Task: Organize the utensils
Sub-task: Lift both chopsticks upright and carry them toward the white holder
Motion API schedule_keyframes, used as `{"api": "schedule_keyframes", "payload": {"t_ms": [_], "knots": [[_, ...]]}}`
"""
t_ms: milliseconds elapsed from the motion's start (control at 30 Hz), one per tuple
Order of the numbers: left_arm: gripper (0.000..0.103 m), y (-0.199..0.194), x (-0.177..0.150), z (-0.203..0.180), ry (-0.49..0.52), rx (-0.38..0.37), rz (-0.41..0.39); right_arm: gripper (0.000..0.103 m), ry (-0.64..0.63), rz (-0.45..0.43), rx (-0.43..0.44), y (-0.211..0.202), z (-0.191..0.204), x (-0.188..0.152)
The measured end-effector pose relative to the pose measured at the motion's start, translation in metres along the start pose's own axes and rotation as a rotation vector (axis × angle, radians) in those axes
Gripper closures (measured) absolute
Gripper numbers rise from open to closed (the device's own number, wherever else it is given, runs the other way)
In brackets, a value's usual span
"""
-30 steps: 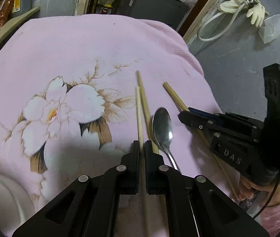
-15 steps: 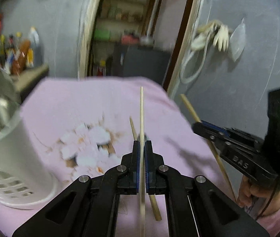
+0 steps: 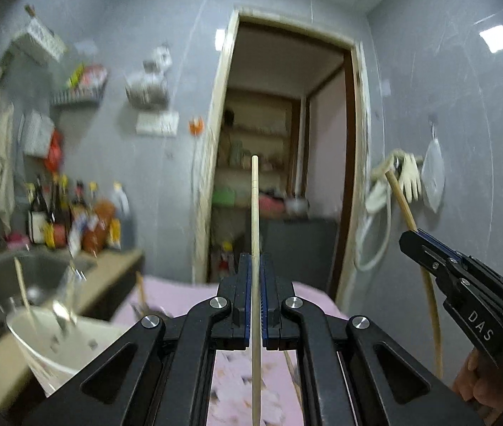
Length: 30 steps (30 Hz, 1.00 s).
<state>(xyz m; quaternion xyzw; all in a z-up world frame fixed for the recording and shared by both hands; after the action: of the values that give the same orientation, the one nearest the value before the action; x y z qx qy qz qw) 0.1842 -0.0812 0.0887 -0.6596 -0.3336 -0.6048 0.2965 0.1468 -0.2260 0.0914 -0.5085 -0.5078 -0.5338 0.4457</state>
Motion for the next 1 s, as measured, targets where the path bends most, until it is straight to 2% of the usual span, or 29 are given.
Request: {"api": "schedule_keyframes", "payload": {"t_ms": [267, 333, 433, 567, 767, 1000], "knots": [[0.101, -0.044, 0.056, 0.047, 0.013, 0.062, -0.162, 0.098, 0.058, -0.167, 0.114, 0.005, 0.053, 0.046], [0.101, -0.053, 0.065, 0.063, 0.012, 0.077, -0.184, 0.098, 0.082, -0.185, 0.148, 0.010, 0.065, 0.053], [0.101, -0.065, 0.075, 0.091, -0.018, 0.107, -0.207, 0.098, 0.159, -0.185, 0.252, 0.021, 0.084, 0.061], [0.101, -0.072, 0.076, 0.138, -0.087, 0.155, -0.225, 0.098, 0.258, -0.159, 0.355, 0.042, 0.109, 0.065], [0.101, -0.078, 0.060, 0.188, -0.184, 0.219, -0.261, 0.098, 0.346, -0.160, 0.431, 0.065, 0.134, 0.057], [0.101, -0.083, 0.034, 0.223, -0.288, 0.251, -0.278, 0.098, 0.414, -0.126, 0.425, 0.078, 0.138, 0.032]]}}
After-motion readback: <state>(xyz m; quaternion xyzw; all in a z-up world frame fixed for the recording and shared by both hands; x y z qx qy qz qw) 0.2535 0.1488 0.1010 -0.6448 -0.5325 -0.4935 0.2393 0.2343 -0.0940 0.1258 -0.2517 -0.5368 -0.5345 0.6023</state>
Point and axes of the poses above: each gripper's, at about its wrist camera, not at the fingertips, and y roughly the way its jaws point, z to its left, x to its top, the point moved 5 cm from there along y, roughly the way its jaws point, and after that the axes turned 12 degrees about -x, right-handed, at the moved point
